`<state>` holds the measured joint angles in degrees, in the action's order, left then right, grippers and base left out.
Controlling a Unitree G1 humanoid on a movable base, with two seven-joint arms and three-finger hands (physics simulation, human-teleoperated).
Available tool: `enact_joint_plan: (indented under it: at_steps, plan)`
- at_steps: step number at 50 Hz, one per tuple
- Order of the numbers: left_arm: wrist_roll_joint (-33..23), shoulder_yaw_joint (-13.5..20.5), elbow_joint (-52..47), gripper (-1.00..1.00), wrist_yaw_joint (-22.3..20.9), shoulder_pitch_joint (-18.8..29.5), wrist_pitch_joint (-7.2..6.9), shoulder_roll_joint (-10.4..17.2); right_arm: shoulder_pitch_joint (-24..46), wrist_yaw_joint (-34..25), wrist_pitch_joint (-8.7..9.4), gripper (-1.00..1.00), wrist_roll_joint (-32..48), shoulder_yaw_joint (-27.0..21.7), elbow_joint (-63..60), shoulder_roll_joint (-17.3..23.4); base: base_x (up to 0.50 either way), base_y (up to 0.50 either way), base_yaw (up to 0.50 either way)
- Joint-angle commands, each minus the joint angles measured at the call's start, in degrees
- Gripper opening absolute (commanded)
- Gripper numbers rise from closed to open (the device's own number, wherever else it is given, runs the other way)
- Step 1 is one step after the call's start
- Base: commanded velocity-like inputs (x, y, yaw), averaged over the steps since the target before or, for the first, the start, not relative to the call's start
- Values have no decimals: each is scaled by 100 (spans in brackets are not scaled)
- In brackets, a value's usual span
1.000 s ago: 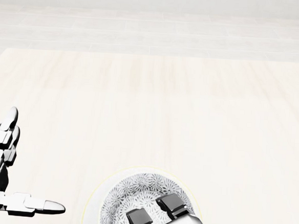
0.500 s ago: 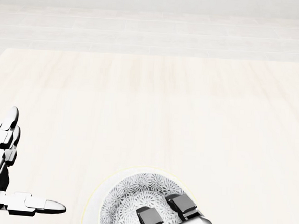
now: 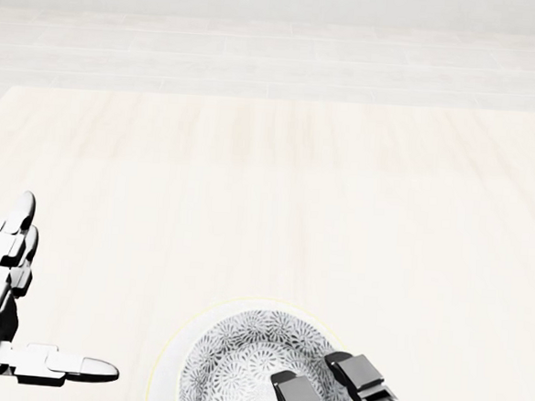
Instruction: Put the bowl on the plate.
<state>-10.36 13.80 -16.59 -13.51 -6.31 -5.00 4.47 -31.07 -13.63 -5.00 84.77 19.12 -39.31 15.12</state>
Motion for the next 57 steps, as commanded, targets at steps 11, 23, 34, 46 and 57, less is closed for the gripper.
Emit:
enact_joint_plan:
  at_steps: [11,23,34,46,57]
  plan:
    - [-9,4,0,100,11,20,0,12,-489,9,0,65,-367,-750,-450,-157,0,0,0]
    - [0,1,-18,100,17,83,0,24,-711,130,0,100,-1208,-1775,-532,-578,0,0,0]
    - [9,12,-60,100,0,108,0,54,-640,-47,0,100,-2279,-3003,-309,-1411,0,0,0]
    - [20,47,-124,100,-23,132,0,71,-351,-704,0,100,-3161,-3973,-140,-2125,0,0,0]
    - [30,72,-110,100,-42,89,0,64,-72,-1115,0,100,-3739,-4430,13,-2654,0,0,0]
